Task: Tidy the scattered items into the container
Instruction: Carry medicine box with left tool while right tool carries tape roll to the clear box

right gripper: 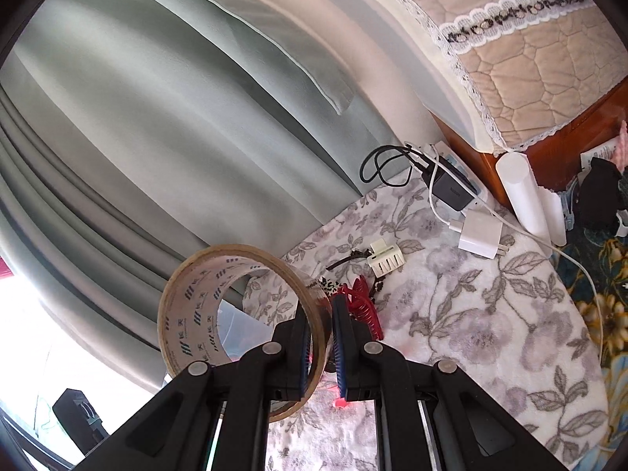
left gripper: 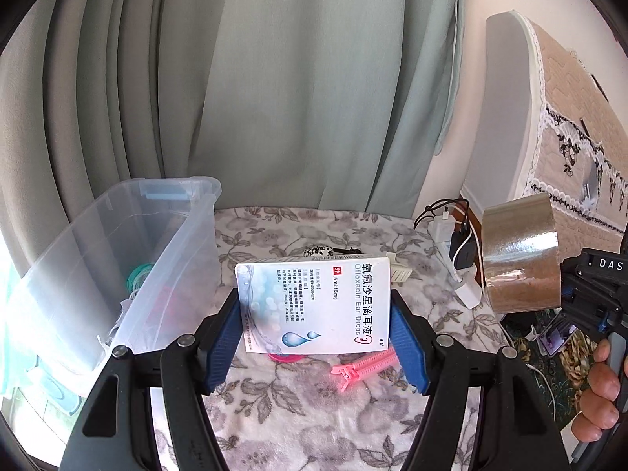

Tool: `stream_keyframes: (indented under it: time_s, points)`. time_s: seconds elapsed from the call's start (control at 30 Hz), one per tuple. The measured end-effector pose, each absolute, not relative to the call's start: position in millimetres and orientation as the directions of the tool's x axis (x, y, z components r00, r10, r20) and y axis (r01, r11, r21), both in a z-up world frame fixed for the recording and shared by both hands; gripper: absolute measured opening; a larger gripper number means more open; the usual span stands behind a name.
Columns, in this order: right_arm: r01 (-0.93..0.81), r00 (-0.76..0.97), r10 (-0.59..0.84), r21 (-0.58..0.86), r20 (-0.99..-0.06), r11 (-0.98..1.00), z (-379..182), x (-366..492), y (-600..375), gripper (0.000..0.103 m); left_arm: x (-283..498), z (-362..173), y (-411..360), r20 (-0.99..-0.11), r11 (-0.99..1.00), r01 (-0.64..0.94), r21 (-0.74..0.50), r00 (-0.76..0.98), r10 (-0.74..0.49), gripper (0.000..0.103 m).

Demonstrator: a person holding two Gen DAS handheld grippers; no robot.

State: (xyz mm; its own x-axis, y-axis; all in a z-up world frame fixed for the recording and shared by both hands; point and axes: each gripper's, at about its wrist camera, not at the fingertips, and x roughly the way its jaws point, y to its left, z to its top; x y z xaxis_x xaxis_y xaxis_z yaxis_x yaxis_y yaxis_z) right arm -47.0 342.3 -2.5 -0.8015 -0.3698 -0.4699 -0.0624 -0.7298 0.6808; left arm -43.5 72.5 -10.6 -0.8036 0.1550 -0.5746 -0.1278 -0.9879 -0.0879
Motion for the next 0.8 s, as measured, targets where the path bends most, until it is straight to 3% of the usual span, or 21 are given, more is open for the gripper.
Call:
stream_keyframes:
  time_s: [0.8]
  points:
    - [0.062,-0.837,-0.367,0.595,-0.406,-0.801,65,8,290,0.012,9,42,33,-0.441,-0.978,-0.115,-0.175,-0.878,0.183,0.071]
